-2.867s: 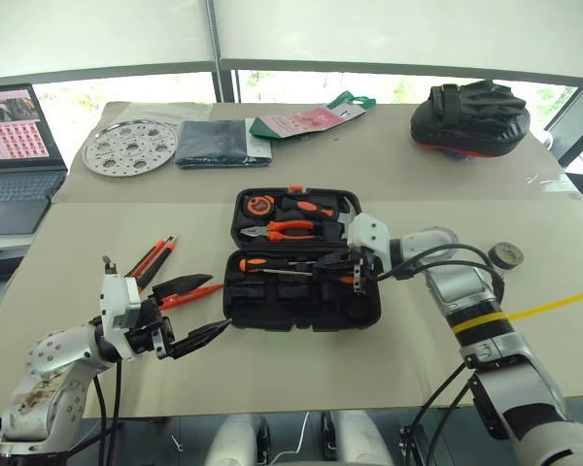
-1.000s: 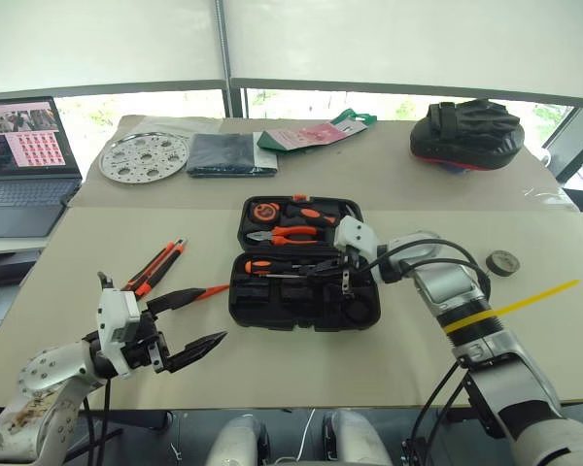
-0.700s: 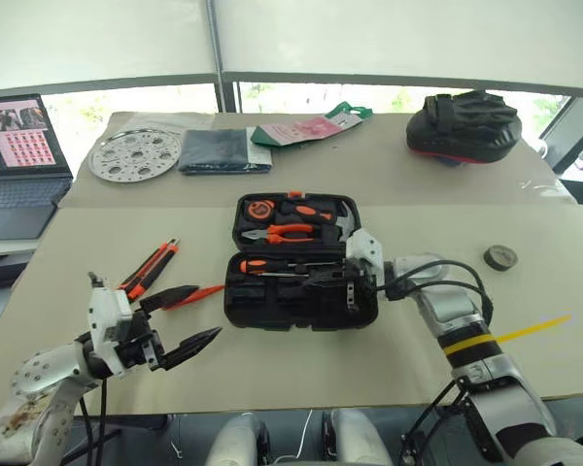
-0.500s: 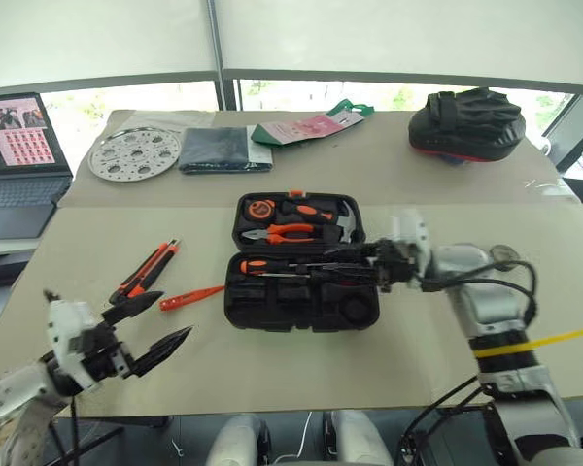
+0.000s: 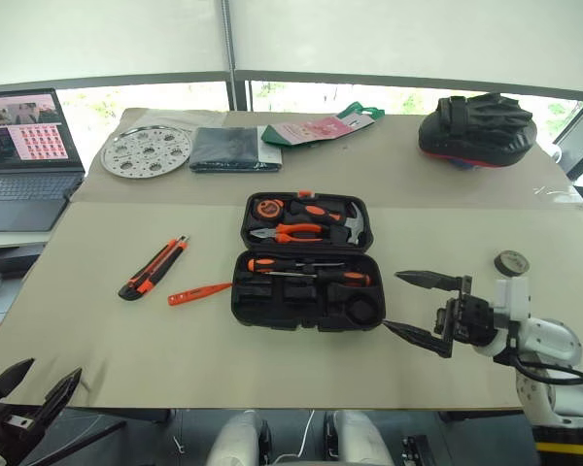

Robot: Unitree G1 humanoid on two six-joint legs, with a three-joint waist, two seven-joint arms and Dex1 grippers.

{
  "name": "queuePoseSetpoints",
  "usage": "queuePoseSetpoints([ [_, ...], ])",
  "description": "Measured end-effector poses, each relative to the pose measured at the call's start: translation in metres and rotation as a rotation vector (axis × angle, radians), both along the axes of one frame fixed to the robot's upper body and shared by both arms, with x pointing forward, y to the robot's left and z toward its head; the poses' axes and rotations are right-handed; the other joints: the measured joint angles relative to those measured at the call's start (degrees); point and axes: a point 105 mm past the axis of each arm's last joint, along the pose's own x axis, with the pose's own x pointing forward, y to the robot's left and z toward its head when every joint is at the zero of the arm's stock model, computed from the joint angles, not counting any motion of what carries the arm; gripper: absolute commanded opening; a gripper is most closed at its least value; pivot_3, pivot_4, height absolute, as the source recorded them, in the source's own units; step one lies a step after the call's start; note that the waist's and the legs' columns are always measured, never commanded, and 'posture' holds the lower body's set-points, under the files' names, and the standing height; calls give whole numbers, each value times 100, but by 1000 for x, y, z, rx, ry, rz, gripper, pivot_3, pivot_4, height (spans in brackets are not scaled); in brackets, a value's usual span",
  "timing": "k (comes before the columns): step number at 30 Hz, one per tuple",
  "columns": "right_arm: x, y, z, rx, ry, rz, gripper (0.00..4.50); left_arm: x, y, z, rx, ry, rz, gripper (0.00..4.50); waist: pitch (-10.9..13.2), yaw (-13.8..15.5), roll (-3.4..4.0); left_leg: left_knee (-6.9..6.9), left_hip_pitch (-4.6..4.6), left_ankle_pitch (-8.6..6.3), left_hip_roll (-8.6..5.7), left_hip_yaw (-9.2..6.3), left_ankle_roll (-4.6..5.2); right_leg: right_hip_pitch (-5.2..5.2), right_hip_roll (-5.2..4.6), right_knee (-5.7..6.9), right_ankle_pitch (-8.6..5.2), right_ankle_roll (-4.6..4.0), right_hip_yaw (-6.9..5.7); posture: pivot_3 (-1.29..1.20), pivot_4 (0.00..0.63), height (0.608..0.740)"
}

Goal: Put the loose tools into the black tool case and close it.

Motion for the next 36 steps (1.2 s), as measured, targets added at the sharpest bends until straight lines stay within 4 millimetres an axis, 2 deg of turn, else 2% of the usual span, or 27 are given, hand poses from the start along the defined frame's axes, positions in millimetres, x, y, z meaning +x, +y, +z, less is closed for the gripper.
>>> queuePoseSetpoints([
  [4,0,5,14,29,-38,-7,4455,29,-15,25,17,-22,-176,4500,1,26,0,1,2,3,0,-2,-4,-3,6,2,1,1,-4,0,150,740],
  [8,0,19,29,23,-67,28,4455,89,-64,49,133,47,-499,4500,4,106,4,6,9,15,-7,-1,-21,19,26,4,21,27,-21,0,150,740],
  [10,0,24,33,20,-74,39,4455,110,-85,53,178,71,-593,4500,5,60,7,5,14,30,-9,1,-49,31,35,0,24,32,-12,0,150,740],
  [13,2,26,30,22,-46,37,4455,133,-104,42,191,129,-665,4500,10,-42,12,3,18,29,0,14,-64,29,65,-1,23,36,-2,0,150,740],
  [16,4,28,32,23,-44,27,4455,147,-117,25,213,222,-726,4500,11,-85,12,-4,17,28,8,16,-78,26,90,3,21,37,1,0,150,740],
  [20,2,29,35,16,-53,18,4455,160,-119,3,235,300,-729,4500,13,-73,9,-12,18,28,8,19,-82,22,96,0,9,41,7,0,150,740],
  [22,0,29,35,15,-51,11,4455,166,-121,2,242,297,-731,4500,13,-43,8,-11,20,28,6,20,-81,24,91,-2,8,43,12,0,150,740],
  [26,-2,29,33,16,-43,-1,4500,167,-122,0,260,296,-760,3353,13,-4,8,-9,27,24,5,26,-74,25,84,-1,6,47,22,0,150,740],
  [29,-4,28,30,16,-28,-17,4500,163,-122,-1,255,303,-788,2302,13,-1,9,-9,28,23,5,26,-73,25,82,1,5,47,24,0,150,740],
  [30,-3,27,30,15,-28,-20,4500,163,-122,-2,252,306,-794,1758,13,-1,9,-8,28,23,4,27,-73,25,81,1,5,48,24,0,150,740],
  [32,-4,26,29,10,-26,-25,4500,160,-120,-3,251,309,-807,1040,13,-10,9,-8,29,23,5,27,-73,25,82,1,5,47,25,0,150,740],
  [34,-4,25,29,5,-24,-28,4500,158,-119,-3,248,307,-813,469,13,-13,9,-8,29,23,7,27,-73,25,82,1,5,47,24,0,150,740],
  [36,-4,25,29,5,-24,-28,4500,153,-116,-4,251,303,-831,464,13,-26,9,-8,29,23,7,27,-73,24,82,2,5,47,26,0,150,740],
])
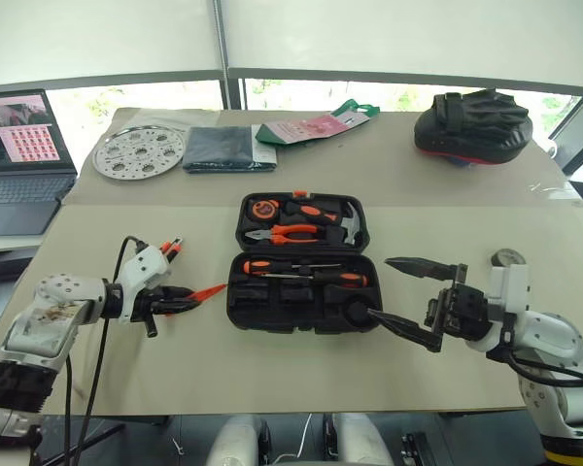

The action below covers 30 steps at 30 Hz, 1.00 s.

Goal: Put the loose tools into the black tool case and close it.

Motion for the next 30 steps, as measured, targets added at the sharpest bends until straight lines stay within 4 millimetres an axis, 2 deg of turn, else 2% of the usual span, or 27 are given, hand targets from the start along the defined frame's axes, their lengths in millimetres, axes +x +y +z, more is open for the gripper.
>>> queuePoseSetpoints([
  [6,0,-1,0,-7,-2,1,4500,-11,13,3,32,-8,-15,464,0,7,-1,0,-2,-1,1,-1,2,-3,-3,1,0,-1,-2,0,150,740],
  [9,-1,-6,-1,-23,5,-16,4500,-12,16,25,19,-37,-11,464,5,31,-8,4,-8,-5,0,-3,8,-6,-10,1,0,0,-7,0,150,740],
  [10,-2,-8,-1,-27,4,-22,4500,-11,15,38,0,-54,-18,464,6,44,-9,8,-9,-5,-1,-4,9,-4,-12,1,0,0,-11,0,150,740],
  [13,-2,-11,-1,-34,6,-33,4500,-6,-6,71,-67,-109,-77,464,7,83,-8,24,-9,-10,-4,-6,17,9,-16,3,-2,5,-13,0,150,740],
  [14,-2,-13,-1,-35,7,-38,4500,-5,-14,76,-78,-116,-101,464,7,87,-9,28,-9,-10,-4,-6,18,11,-15,4,-2,6,-13,0,150,740],
  [16,-3,-16,0,-43,7,-53,4500,0,-46,86,-94,-128,-195,464,7,120,-9,35,-7,-12,-13,-6,20,21,-13,5,0,12,-10,0,150,740],
  [19,-4,-21,-4,-85,33,-55,4500,5,-88,79,-61,-69,-299,464,7,128,-11,44,-6,-12,-17,-2,21,24,2,4,2,16,3,0,150,740],
  [23,-7,-29,-9,-105,73,-78,4500,20,-120,60,35,-47,-363,464,10,75,-15,42,-4,-11,-17,3,21,20,13,3,1,18,13,0,150,740],
  [26,-9,-30,-8,-103,84,-87,4500,27,-128,48,97,-41,-380,464,12,16,-18,40,-4,-11,-12,6,21,14,17,4,1,18,22,0,150,740],
  [30,-12,-31,-10,-101,102,-95,4500,35,-130,44,136,-46,-379,464,13,34,-19,43,-6,-13,-12,5,25,13,13,4,0,19,24,0,150,740],
])
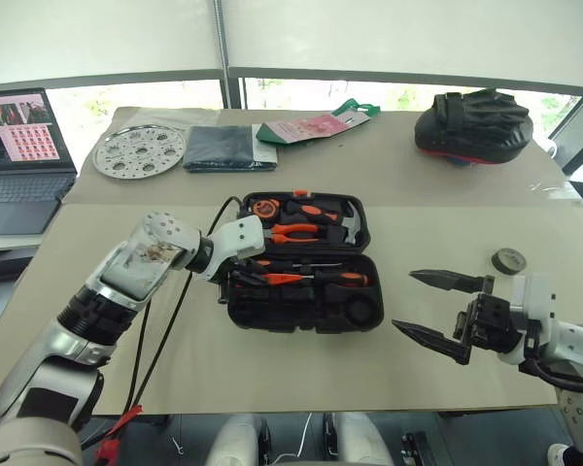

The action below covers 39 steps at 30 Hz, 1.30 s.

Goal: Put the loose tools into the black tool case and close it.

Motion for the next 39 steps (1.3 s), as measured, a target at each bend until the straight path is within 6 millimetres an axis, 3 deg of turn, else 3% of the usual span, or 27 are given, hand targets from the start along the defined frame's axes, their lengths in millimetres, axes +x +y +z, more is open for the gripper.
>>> queuePoseSetpoints([
  [7,-5,4,2,-4,-12,-6,4500,2,-15,-11,41,26,-54,464,1,55,-2,26,-4,-10,-5,-1,18,8,-4,0,-2,15,13,0,150,740],
  [26,-1,8,5,11,-26,-20,4500,3,-7,-12,158,7,-67,464,-1,-18,1,24,4,-11,0,1,18,9,1,8,-2,15,20,0,150,740],
  [28,-1,8,4,14,-25,-21,4500,2,-8,-12,120,29,-51,1468,-2,-13,2,24,3,-11,-1,0,18,9,-1,8,-3,16,21,0,150,740],
  [32,0,9,4,22,-24,-19,4500,-3,-12,-18,11,66,-40,2844,2,1,-4,35,-11,-11,-1,-2,19,0,-5,11,-2,17,18,0,150,740],
  [39,-1,9,3,21,-18,-16,4500,-9,-8,17,-124,19,-102,2844,2,17,-4,39,-11,-12,-2,-4,21,2,-7,10,-2,17,16,0,150,740],
])
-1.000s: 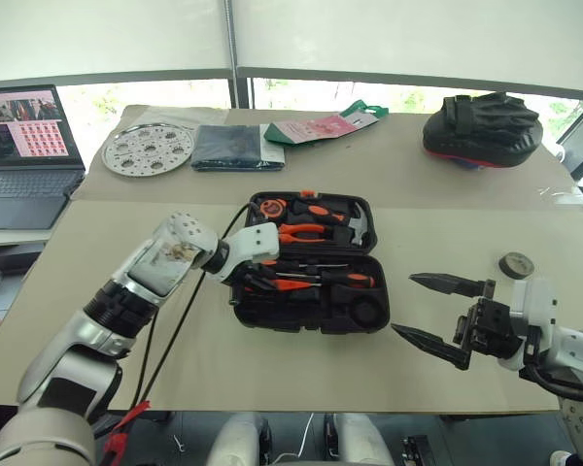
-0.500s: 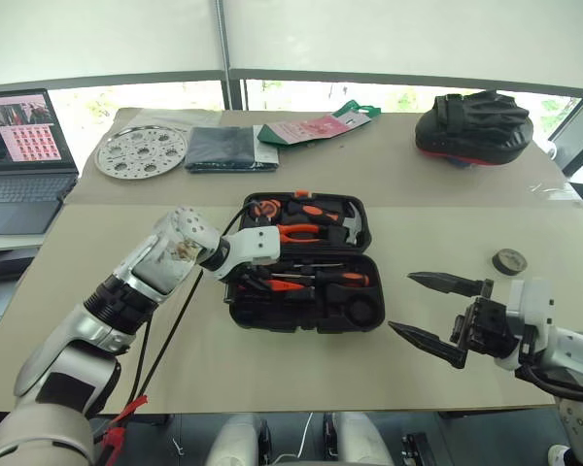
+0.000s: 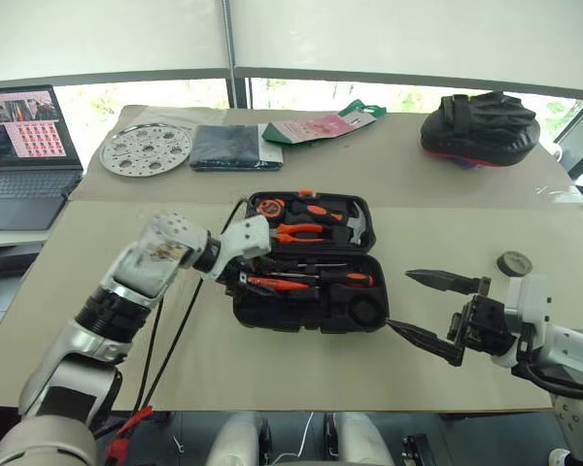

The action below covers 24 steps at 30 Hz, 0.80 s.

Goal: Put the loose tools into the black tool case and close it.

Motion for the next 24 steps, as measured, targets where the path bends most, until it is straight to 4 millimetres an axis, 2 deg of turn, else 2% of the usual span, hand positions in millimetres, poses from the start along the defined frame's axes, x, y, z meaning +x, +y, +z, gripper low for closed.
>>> queuePoseSetpoints([
  [2,0,0,0,0,1,0,4500,0,0,4,-12,-30,-9,2844,0,1,0,0,1,0,-1,0,0,2,0,0,0,0,0,0,150,740],
  [5,0,0,0,0,4,1,4500,6,0,4,-71,-88,-2,2131,0,-1,0,0,4,0,-1,1,0,3,0,1,0,0,0,0,150,740],
  [10,1,3,-2,2,20,11,4500,18,-2,-8,-164,-50,66,117,0,0,-1,3,2,0,-2,1,0,4,1,1,1,1,-1,0,150,740],
  [14,2,5,-1,3,18,19,4500,20,-1,-18,-177,-9,105,53,0,-9,0,1,3,0,-2,1,0,4,1,0,1,2,-1,0,150,740],
  [18,2,6,-2,5,22,23,4500,15,2,-39,-148,36,124,53,0,-13,0,2,3,0,-1,1,0,3,1,1,2,1,-1,0,150,740],
  [24,3,4,-4,8,29,15,4500,17,4,-45,-133,11,151,53,-1,-5,1,2,8,-1,-2,1,2,8,-2,1,2,2,0,0,150,740],
])
